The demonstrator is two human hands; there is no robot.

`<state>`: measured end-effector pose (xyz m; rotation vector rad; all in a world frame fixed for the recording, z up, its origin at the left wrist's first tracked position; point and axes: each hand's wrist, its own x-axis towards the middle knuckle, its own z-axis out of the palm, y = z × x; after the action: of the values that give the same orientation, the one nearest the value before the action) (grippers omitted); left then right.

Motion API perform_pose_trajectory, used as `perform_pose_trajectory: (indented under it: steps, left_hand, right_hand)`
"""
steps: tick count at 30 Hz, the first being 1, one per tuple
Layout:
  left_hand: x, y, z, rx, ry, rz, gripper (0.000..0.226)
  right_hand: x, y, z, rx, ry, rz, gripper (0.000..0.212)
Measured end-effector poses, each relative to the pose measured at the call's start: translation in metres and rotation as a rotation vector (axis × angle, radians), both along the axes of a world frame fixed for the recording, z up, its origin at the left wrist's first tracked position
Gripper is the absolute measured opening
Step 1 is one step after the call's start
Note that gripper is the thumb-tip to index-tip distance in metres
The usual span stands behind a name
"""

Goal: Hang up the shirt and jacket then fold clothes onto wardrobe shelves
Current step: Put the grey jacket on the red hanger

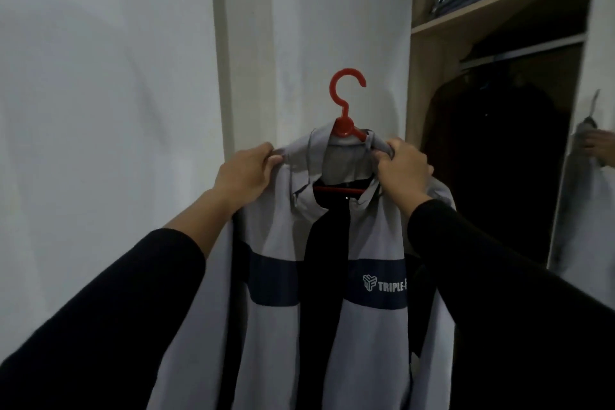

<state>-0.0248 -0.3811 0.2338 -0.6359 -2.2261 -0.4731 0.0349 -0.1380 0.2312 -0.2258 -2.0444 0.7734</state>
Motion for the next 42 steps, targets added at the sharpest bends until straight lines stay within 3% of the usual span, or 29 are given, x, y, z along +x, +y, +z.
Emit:
perform_pose_trajectory:
  steps: [8,19,22,26,31,35,42]
  left_hand:
    - [-0.044,0.126,-0.016,0.077,-0.015,-0.044,0.033]
    - [-0.085,0.221,-0.02,0.25,-0.075,-0.026,0.031]
    - [-0.099,0.24,-0.016,0.263,-0.074,0.003,0.032]
    - [-0.127,0.259,-0.011,0.281,-0.089,0.047,0.033]
    - [-0.162,0.285,0.003,0.266,-0.012,0.001,0.033]
    - [-0.185,0.309,0.019,0.217,0.062,-0.076,0.033]
    - [-0.215,0.339,0.028,0.192,0.114,-0.275,0.038]
  right_hand:
    - [-0.031,0.112,-0.002,0.018,-0.062,-0.135,0.017]
    - [-0.066,0.194,0.005,0.017,-0.077,-0.154,0.017]
    - [-0.078,0.199,0.015,0.053,-0.131,-0.262,0.032]
    - [-0.102,0.187,0.029,0.079,-0.057,-0.436,0.048]
    - [-0.155,0.172,0.047,-0.347,-0.143,-0.204,0.063]
    - [-0.178,0.168,0.062,-0.466,-0.05,-0.149,0.072]
    - [-0.204,0.193,0.079,-0.599,0.071,-0.247,0.045]
